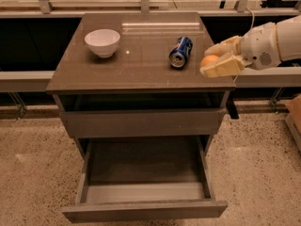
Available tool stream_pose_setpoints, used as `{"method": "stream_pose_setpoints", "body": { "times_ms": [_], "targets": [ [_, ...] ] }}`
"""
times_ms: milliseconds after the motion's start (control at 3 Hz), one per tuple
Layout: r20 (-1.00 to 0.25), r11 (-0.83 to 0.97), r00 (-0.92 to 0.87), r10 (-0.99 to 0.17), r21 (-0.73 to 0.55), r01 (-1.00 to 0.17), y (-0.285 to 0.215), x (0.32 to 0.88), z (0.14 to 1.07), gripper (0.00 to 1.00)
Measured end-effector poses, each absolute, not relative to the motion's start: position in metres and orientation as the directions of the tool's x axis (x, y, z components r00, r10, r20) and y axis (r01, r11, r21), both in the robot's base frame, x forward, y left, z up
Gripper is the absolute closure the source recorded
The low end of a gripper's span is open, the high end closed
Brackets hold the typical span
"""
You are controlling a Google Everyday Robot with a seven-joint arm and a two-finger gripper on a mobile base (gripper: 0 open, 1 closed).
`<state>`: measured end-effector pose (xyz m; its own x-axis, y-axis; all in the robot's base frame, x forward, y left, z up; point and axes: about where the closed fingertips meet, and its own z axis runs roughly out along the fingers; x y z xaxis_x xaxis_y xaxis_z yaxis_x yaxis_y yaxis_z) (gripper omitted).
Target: Place orange can into middle drawer
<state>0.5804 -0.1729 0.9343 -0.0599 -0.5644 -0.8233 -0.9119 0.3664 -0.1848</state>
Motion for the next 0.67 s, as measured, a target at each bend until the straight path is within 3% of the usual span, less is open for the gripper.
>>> {"method": "stream_pose_setpoints", "body": {
  "times_ms": [667],
  "targets": [
    [-0.825,0.34,-0.121,-0.553,-0.091,-0.936,-0.177,0.587,0.841,1.0]
  ]
}}
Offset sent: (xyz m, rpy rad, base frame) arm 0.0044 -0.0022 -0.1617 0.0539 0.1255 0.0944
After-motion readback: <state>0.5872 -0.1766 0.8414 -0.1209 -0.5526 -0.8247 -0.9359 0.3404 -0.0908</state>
